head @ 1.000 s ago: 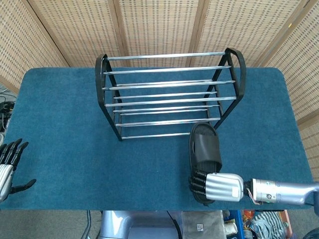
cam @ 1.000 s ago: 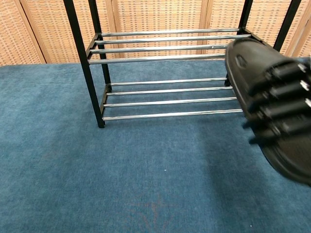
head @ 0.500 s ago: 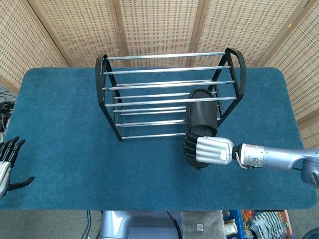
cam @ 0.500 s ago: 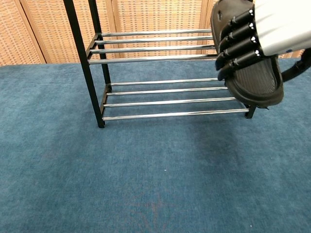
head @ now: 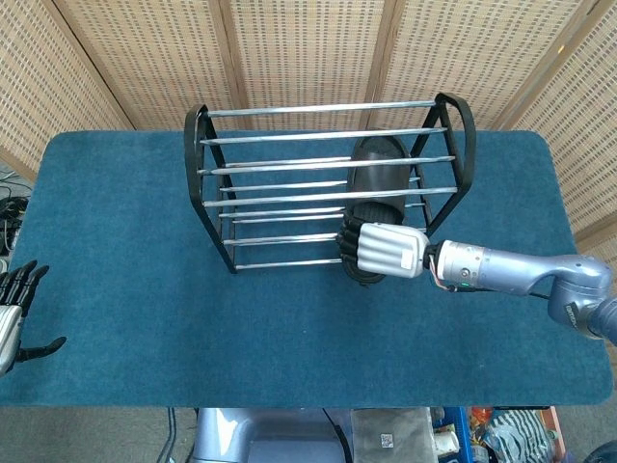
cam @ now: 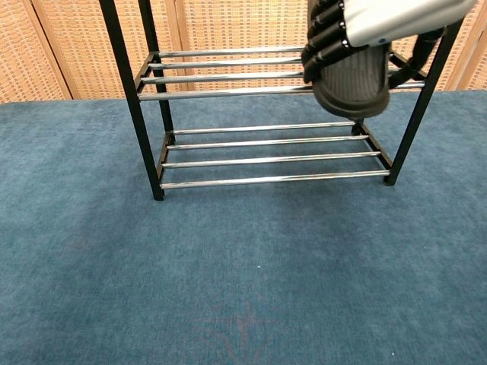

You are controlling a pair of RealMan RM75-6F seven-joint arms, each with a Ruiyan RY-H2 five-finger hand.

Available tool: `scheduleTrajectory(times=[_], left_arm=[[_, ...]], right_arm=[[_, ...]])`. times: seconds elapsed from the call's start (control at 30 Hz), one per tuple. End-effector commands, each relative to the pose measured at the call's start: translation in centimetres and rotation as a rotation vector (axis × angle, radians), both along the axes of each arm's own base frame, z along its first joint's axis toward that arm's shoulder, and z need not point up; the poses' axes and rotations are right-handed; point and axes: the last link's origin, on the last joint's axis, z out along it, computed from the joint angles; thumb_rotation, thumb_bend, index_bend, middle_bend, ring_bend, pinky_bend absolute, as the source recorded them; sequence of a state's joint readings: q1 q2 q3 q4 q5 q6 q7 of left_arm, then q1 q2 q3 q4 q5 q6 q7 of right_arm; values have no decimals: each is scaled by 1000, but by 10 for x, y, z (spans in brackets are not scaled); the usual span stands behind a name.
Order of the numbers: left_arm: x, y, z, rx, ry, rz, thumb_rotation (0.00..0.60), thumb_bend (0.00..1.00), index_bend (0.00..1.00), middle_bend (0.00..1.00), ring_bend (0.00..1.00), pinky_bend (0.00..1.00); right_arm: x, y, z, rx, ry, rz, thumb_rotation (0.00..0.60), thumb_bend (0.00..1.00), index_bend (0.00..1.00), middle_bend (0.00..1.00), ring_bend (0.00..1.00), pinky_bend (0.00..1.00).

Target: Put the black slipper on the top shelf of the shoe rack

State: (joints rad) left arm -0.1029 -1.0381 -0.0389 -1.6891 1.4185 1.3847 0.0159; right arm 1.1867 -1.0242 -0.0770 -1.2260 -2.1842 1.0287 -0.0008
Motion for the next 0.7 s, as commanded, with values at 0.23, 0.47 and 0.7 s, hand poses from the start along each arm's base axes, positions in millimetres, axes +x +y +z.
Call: scheduleTrajectory(times=[0.23, 0.47, 0.7], left_arm=[[-1, 3, -2, -10, 2, 7, 600, 130, 0, 0, 0, 0], [-2, 3, 0, -9, -3, 7, 600, 130, 0, 0, 0, 0], [-1, 2, 0, -9, -6, 2, 600, 130, 0, 0, 0, 0]], right_arm=[[11, -14, -9, -41, -29, -38, 600, 1000, 493, 355, 275, 432], [12, -20, -8, -147, 7, -16, 600, 387, 195, 40, 25, 114], [10, -13, -10, -233, 20, -32, 600, 26, 86, 0, 0, 37]])
